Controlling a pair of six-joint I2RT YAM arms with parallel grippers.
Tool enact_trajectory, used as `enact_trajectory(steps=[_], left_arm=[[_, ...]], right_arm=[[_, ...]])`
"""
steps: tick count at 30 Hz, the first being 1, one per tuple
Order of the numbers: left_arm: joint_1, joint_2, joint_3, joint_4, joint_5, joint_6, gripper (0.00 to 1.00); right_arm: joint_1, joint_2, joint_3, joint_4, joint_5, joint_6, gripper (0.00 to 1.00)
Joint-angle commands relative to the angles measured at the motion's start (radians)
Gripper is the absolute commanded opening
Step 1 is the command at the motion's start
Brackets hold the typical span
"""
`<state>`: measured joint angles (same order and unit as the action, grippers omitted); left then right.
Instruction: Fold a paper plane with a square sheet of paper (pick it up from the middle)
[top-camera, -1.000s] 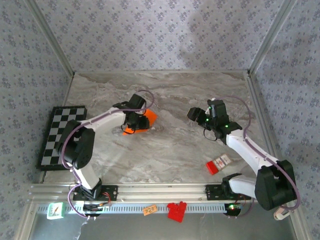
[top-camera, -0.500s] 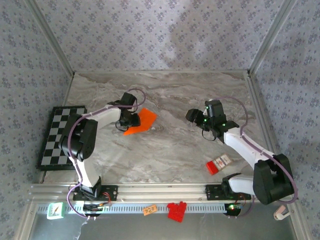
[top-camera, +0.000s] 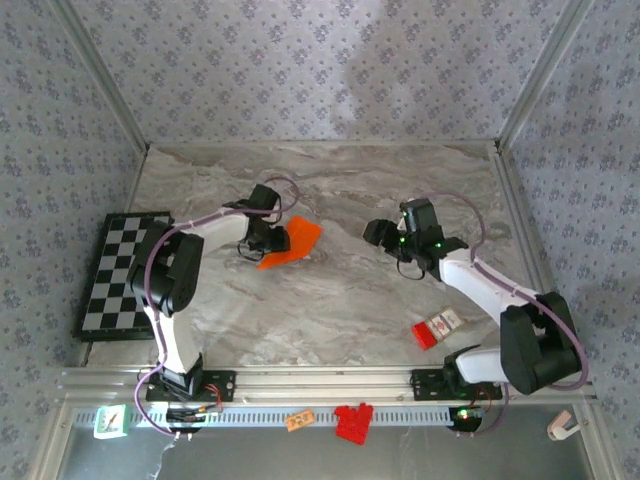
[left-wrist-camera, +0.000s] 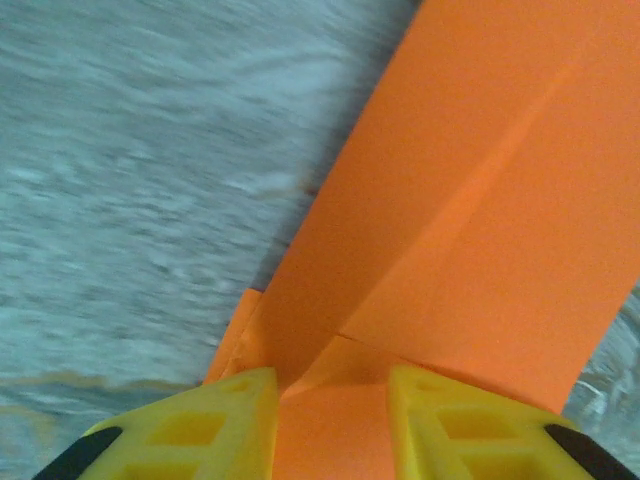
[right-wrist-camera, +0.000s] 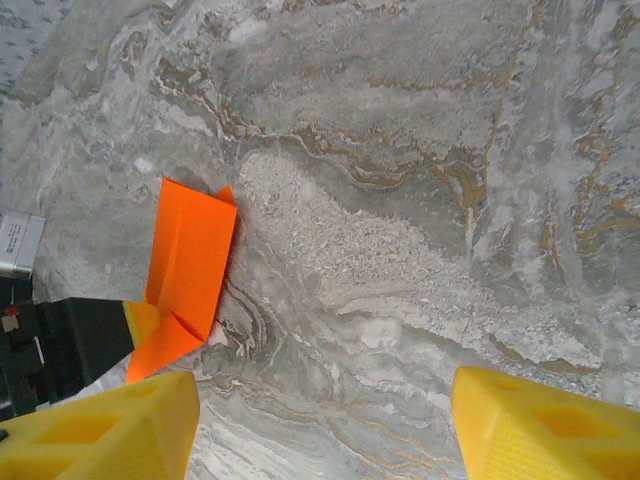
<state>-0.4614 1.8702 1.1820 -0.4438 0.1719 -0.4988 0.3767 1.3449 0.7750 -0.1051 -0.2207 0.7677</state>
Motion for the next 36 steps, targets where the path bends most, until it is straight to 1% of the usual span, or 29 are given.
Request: enact_trajectory(steps=[1, 5, 8, 14, 16, 21, 25, 29, 32, 36], left_arm=[[-0.052, 0.019, -0.007, -0.001, 0.057, -0.061, 0.32], [-0.100, 0.026, -0.023, 0.031, 0.094, -0.150, 0.31], [-0.128, 0.028, -0.030, 0.063, 0.112, -0.176, 0.30], [-0.139, 0.027, -0.034, 0.066, 0.092, -0.155, 0.25], [-0.140, 0.029, -0.036, 0.065, 0.090, -0.143, 0.24], [-0.139, 0.027, -0.047, 0.075, 0.091, -0.126, 0.22], [-0.139, 0.022, -0.050, 0.081, 0.096, -0.111, 0.21], [-0.140, 0.020, -0.054, 0.083, 0.114, -0.078, 0.21], [-0.139, 0.007, -0.053, 0.073, 0.118, -0.056, 0.22], [-0.140, -0.049, -0.054, 0.065, 0.134, -0.063, 0.27]], right_arm=[[0.022, 0.039, 0.038, -0.003, -0.021, 0.018, 0.67], [0.060, 0.096, 0.056, 0.001, -0.028, 0.041, 0.62], [0.104, 0.144, 0.072, 0.015, -0.033, 0.062, 0.59], [0.181, 0.295, 0.149, 0.031, -0.056, 0.090, 0.47], [0.185, 0.347, 0.187, 0.042, -0.071, 0.093, 0.42], [0.191, 0.494, 0.310, 0.054, -0.122, 0.084, 0.35], [0.193, 0.594, 0.401, 0.034, -0.145, 0.084, 0.33], [0.197, 0.660, 0.480, -0.042, -0.111, 0.084, 0.32], [0.199, 0.685, 0.494, -0.103, -0.071, 0.096, 0.33], [0.205, 0.675, 0.460, -0.141, -0.037, 0.138, 0.33]])
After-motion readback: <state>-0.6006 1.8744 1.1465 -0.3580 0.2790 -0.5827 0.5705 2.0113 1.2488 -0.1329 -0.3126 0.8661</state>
